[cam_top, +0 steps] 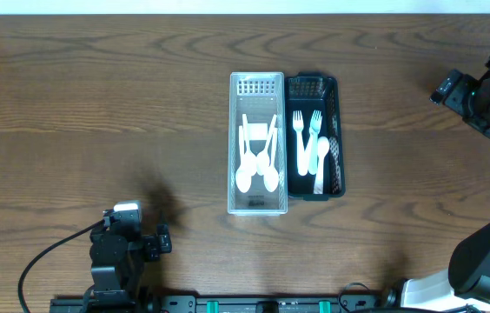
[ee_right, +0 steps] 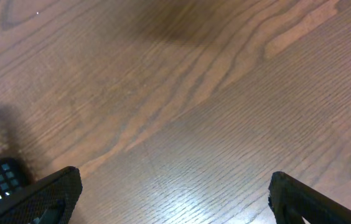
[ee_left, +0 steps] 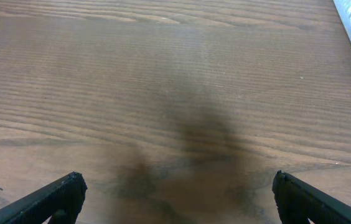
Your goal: Pack container
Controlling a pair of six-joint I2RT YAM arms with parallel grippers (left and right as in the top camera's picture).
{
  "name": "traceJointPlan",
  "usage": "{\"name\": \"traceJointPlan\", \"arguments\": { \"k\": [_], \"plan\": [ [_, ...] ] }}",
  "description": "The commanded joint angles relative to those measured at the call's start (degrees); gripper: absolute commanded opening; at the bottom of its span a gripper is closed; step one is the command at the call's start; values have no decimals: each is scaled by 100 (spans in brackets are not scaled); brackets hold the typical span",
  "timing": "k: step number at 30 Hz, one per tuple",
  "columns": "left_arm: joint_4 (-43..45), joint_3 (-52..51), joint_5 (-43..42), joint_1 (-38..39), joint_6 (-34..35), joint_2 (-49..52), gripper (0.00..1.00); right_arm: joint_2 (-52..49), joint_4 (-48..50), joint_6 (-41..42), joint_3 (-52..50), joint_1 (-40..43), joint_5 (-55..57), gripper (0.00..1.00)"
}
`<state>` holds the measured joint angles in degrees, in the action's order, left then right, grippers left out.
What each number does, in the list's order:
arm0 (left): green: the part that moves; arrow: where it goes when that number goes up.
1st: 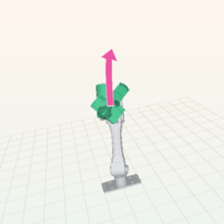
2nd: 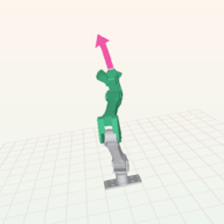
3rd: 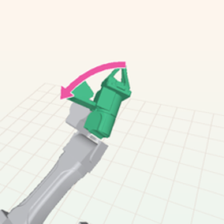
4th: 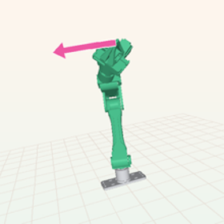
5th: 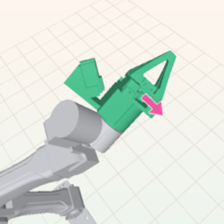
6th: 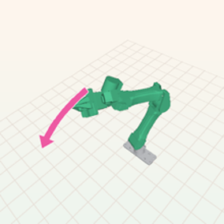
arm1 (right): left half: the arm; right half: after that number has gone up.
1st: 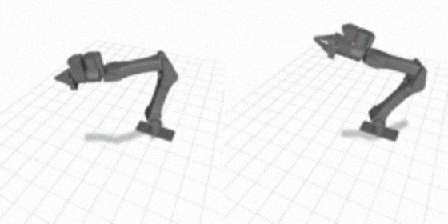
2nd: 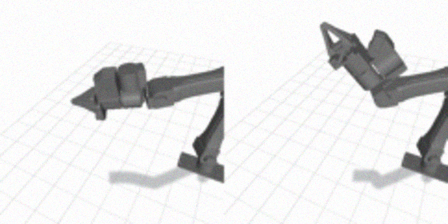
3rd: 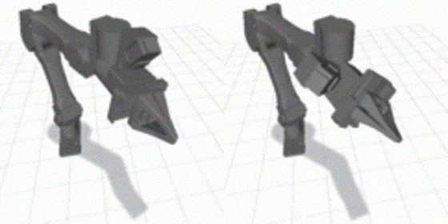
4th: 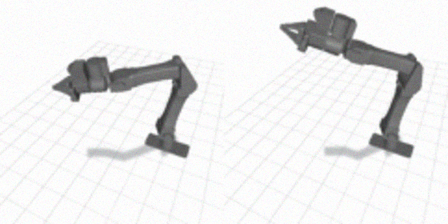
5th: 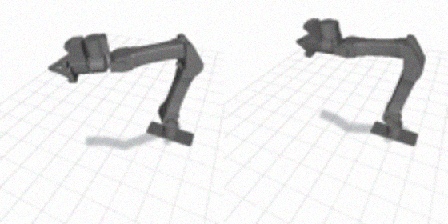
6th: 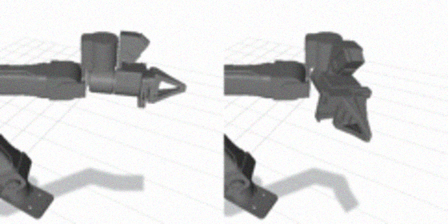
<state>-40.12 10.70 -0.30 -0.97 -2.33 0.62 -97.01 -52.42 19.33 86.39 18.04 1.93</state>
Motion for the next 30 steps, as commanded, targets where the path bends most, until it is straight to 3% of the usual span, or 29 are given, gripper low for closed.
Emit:
{"name": "traceJointPlan", "arguments": {
  "k": [1, 7, 11, 18, 24, 30],
  "plan": [
    [-15, -2, -61, -20, 66, -39, 98, 85, 9, 101, -7, 20, 17, 99],
    [-15, -2, -59, -20, 66, -39, 98, 940, 20, 42, -13, -269, 87, 99],
    [-15, -2, -61, -20, 66, -39, 98, 1753, 55, -422, -28, -658, 1156, 99],
    [-15, -2, -61, -20, 66, -39, 98, 3141, 37, -485, -439, -1735, 1794, 99],
    [-15, -2, -61, -20, 66, -39, 98, 4437, 529, -461, -1757, -1829, 1755, 99],
    [-15, -2, -61, -20, 66, -39, 98, 6019, 1672, -463, -3976, -1805, 1757, 99]
  ]
}}
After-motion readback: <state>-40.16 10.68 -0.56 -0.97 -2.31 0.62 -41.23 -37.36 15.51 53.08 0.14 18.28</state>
